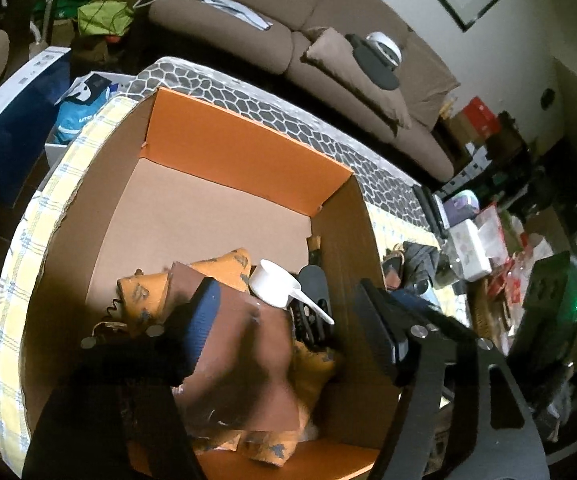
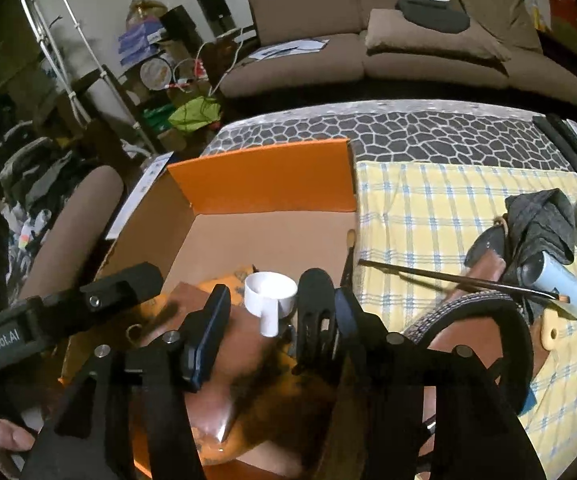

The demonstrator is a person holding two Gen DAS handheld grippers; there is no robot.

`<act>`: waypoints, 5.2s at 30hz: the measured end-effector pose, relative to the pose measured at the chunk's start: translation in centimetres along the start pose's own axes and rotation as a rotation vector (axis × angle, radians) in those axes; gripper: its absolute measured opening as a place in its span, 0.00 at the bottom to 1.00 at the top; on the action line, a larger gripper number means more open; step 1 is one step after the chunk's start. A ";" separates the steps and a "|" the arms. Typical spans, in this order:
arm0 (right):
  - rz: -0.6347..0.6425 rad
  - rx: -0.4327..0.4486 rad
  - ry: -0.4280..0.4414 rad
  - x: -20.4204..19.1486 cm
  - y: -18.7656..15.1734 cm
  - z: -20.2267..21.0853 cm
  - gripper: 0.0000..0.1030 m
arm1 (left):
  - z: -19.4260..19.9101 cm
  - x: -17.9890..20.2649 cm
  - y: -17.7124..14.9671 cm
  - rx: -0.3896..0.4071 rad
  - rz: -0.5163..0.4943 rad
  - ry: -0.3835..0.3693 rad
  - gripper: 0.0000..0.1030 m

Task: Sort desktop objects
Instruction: 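Lower the scoop into the box with the left tool while the right tool drops the black utensils in, then move both tools back to the black patterned strap bag on the table, then grasp the strap bag with the right tool and lift it toward the box, then lower the strap bag into the box and open the right tool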

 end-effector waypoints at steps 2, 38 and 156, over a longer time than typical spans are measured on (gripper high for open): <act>-0.006 0.008 -0.002 0.4 0.3 0.4 0.63 | -0.1 0.2 -0.2 -0.011 -0.012 0.010 0.66; 0.015 0.047 -0.173 7.4 -0.1 4.8 0.88 | 0.1 5.6 -2.7 -0.013 -0.254 0.144 1.00; 0.046 -0.045 0.097 -4.7 -0.6 -2.2 0.58 | 1.9 -6.5 1.0 0.030 -0.121 0.354 0.57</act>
Point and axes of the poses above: each gripper's, at about its wrist camera, not at the fingertips, and z roughly against the way its jaws point, x to its right, y to its top, the point moved 7 cm from there along -z, roughly the way its jaws point
